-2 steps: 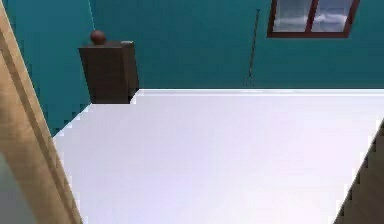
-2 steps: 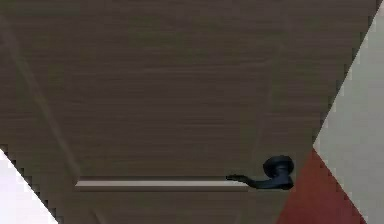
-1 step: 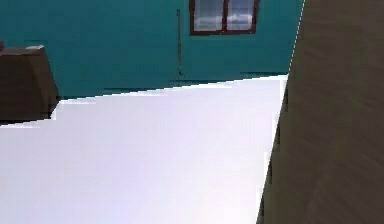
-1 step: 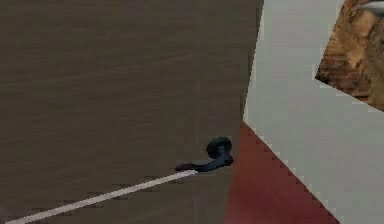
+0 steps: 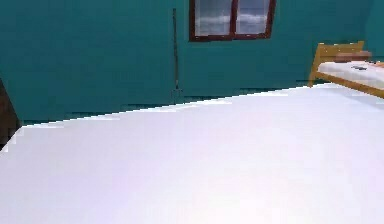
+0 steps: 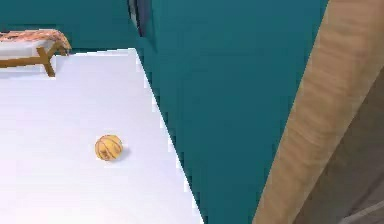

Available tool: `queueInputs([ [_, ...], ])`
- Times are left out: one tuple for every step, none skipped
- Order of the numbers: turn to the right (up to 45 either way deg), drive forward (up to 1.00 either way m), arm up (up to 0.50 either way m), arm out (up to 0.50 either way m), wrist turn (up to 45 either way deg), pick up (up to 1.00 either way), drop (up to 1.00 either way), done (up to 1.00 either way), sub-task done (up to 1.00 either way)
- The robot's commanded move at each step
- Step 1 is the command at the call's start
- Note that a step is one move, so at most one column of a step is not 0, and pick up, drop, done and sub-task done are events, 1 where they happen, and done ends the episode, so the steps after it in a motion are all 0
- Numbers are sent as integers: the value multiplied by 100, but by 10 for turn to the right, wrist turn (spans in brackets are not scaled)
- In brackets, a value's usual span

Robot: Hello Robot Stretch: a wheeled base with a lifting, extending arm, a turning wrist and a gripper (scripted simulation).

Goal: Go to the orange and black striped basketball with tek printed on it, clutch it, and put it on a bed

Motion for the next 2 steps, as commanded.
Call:
queueInputs([
  [450,0,0,0,0,0,0,0,0],
  [240,0,0,0,0,0,0,0,0],
])
